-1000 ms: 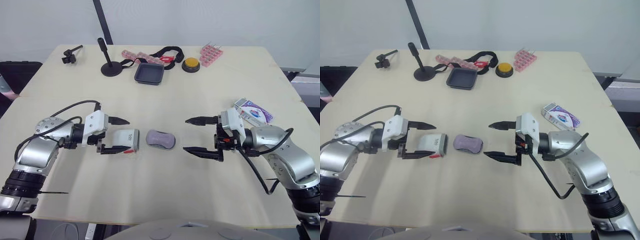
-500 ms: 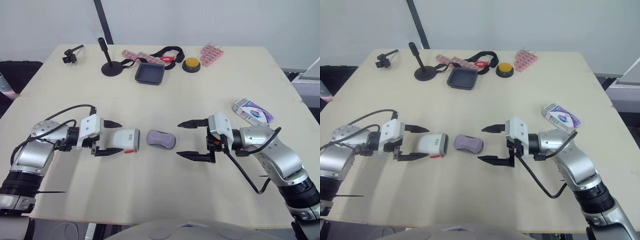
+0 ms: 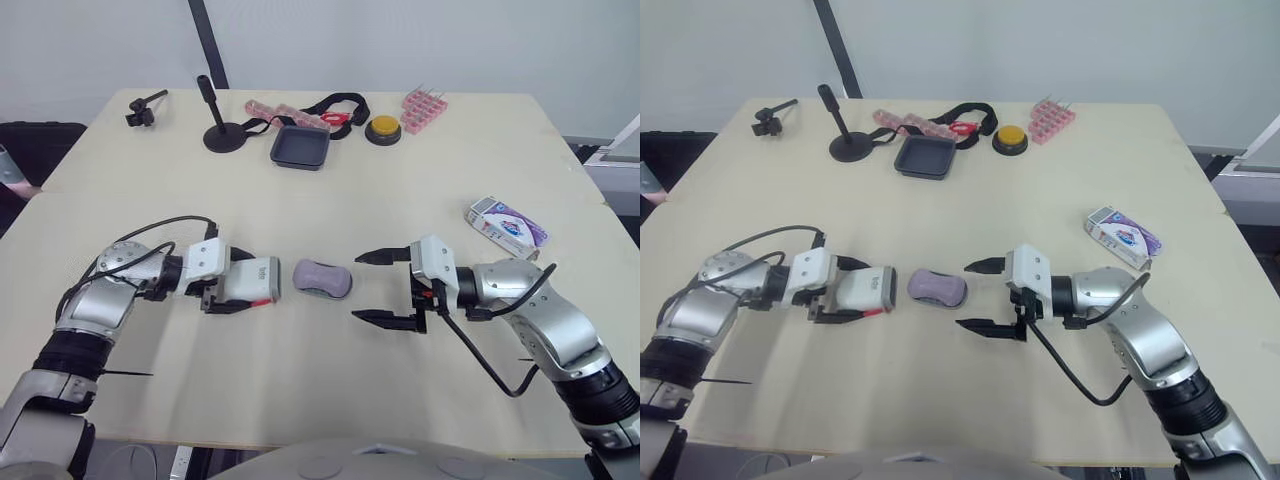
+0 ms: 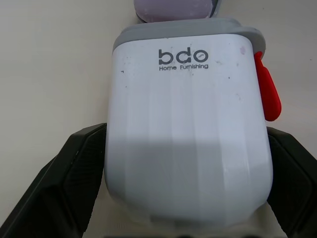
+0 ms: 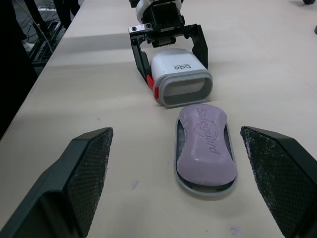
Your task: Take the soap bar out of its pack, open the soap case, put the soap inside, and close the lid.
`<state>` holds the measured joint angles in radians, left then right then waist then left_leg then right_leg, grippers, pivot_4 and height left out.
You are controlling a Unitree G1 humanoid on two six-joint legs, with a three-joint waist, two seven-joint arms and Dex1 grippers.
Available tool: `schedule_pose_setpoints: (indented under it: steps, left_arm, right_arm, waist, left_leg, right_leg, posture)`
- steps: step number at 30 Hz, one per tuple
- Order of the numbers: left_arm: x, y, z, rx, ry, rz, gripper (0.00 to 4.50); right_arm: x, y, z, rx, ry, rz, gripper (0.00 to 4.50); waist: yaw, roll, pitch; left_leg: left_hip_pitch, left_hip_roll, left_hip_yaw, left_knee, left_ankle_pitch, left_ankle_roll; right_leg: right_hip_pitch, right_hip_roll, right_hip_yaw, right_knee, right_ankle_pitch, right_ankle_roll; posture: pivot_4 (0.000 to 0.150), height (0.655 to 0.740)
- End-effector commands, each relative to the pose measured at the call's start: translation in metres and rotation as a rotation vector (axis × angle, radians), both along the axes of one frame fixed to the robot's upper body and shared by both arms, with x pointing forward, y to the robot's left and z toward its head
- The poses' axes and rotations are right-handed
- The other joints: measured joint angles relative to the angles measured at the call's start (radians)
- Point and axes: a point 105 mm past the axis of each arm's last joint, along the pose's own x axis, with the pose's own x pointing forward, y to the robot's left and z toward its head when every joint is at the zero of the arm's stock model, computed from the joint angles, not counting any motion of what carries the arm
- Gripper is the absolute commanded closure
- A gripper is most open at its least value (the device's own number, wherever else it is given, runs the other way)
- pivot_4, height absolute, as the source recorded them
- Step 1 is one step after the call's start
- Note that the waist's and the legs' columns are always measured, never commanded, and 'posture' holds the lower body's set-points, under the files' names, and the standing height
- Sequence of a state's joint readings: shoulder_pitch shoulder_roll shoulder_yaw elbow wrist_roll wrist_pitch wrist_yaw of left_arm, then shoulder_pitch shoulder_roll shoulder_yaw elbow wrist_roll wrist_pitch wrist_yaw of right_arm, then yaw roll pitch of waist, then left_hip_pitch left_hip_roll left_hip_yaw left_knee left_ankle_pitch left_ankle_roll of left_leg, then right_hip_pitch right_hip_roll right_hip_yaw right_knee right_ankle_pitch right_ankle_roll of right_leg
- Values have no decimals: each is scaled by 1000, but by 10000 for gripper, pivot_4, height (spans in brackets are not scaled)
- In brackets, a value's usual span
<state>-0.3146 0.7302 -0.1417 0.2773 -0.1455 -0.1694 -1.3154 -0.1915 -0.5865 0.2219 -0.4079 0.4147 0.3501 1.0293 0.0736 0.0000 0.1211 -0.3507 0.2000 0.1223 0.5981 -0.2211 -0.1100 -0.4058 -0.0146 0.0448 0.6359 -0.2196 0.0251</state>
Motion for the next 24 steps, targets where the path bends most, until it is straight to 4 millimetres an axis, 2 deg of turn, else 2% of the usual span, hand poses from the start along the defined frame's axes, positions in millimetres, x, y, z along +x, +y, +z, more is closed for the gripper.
schedule_pose_setpoints:
  steps: [1,6,10,17,20,24]
  left_arm:
    - [-1,-2,-5,15,0,-19,0]
    - [-6,-4,-6,3,35,-52,0]
    - [-5,-3,-5,-2,36,-46,10203]
    - [-4,0,5,-24,1,-19,10195]
    - [-6,8,15,-32,-6,-7,10195]
    - [-9,10,23,-61,-7,12,10195]
  right_arm:
    - [-4,1,8,5,-46,8,453]
    - [-4,0,6,-2,-46,3,453]
    - [-4,1,5,-3,-44,0,0]
    - [3,1,5,-54,15,-24,0]
    - [10,4,18,-119,38,-31,0]
    - [17,6,25,-214,78,-20,0]
  waist:
    - [2,0,0]
    - [2,0,0]
    - [2,0,0]
    - [1,0,0]
    - [-4,0,0]
    - [-5,0,0]
  left_leg:
    - [0,0,0,0,0,0]
    - [0,0,0,0,0,0]
    - [0,0,0,0,0,0]
    - [0,0,0,0,0,0]
    - [0,0,0,0,0,0]
    - [2,0,0,-2,1,-1]
  right_leg:
    - [0,0,0,0,0,0]
    - [0,0,0,0,0,0]
    - [0,0,0,0,0,0]
    - [0,0,0,0,0,0]
    - [0,0,0,0,0,0]
    - [0,1,0,0,0,0]
  posture:
    - [1500,7400]
    - [1500,7400]
    - [1500,7400]
    - [1500,7400]
    - [1500,7400]
    - [1500,7400]
